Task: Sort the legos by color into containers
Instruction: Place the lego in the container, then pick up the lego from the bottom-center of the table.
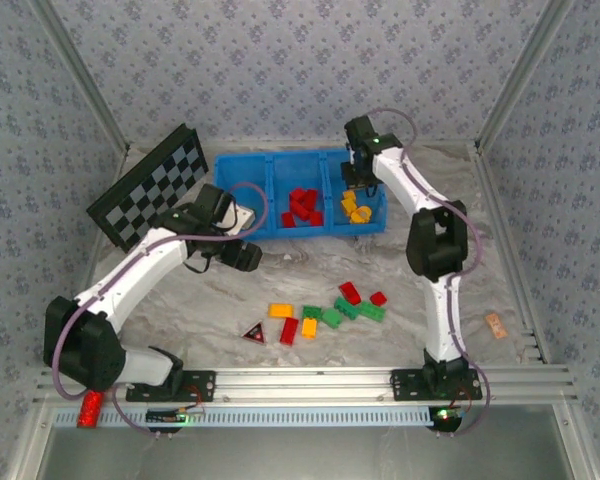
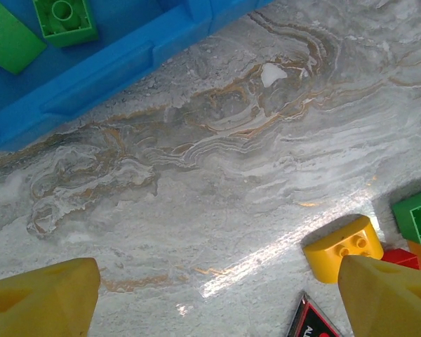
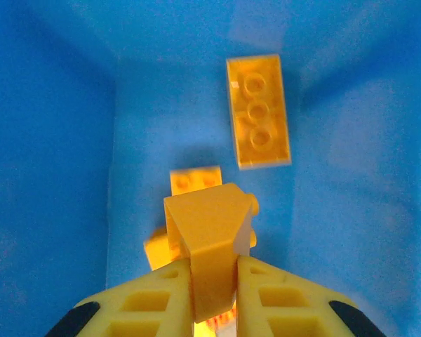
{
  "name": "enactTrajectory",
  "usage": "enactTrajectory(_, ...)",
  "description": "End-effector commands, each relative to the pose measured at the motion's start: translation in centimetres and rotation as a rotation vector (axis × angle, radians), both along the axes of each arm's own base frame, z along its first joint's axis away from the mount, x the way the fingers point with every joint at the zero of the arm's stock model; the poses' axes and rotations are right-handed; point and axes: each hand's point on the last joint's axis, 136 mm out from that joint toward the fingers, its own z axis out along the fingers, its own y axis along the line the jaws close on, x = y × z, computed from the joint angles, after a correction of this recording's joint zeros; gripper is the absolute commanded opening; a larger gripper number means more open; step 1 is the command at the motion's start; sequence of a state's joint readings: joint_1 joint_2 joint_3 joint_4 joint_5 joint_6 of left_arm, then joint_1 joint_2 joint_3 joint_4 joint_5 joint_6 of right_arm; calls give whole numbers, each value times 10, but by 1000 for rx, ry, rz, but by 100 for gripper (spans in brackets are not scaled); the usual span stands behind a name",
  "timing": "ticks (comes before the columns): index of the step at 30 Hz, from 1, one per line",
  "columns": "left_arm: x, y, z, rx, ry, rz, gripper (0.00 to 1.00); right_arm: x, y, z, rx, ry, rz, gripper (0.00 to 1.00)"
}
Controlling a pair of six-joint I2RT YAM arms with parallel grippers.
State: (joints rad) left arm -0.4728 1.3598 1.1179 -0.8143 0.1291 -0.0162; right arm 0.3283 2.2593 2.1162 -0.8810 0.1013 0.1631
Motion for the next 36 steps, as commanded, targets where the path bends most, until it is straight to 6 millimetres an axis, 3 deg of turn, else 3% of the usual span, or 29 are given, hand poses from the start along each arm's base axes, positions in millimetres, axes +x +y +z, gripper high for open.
enactTrajectory(1,5,3,6,24,-3,-7,88,25,9,-2,46,-25,22,20)
enactTrajectory(7,12,2,4,40,10,-6,88,51,13,-20,89,-18,13,24)
enactTrajectory(13,18,-2,4,43,17,-4,88,49,14,-27,103,9,30,31)
enactTrajectory(16,20,-4,5,36,22,-3,88,46,16,-17,107,-11,48,33)
enactTrajectory(22,21,-6,14,16,0,-3,88,25,23,30,94,-59,98,35)
enactTrajectory(25,18,-3,21,12,-20,-2,88,-1,24,52,82,-61,145,37)
enactTrajectory(28,14,0,28,6,-49,-2,88,-39,26,69,55,-54,221,40)
enactTrajectory(31,10,2,36,-15,-78,3,89,-88,45,77,1,-56,377,42)
enactTrajectory(36,7,6,62,-209,-96,76,92,-182,99,62,84,49,733,50)
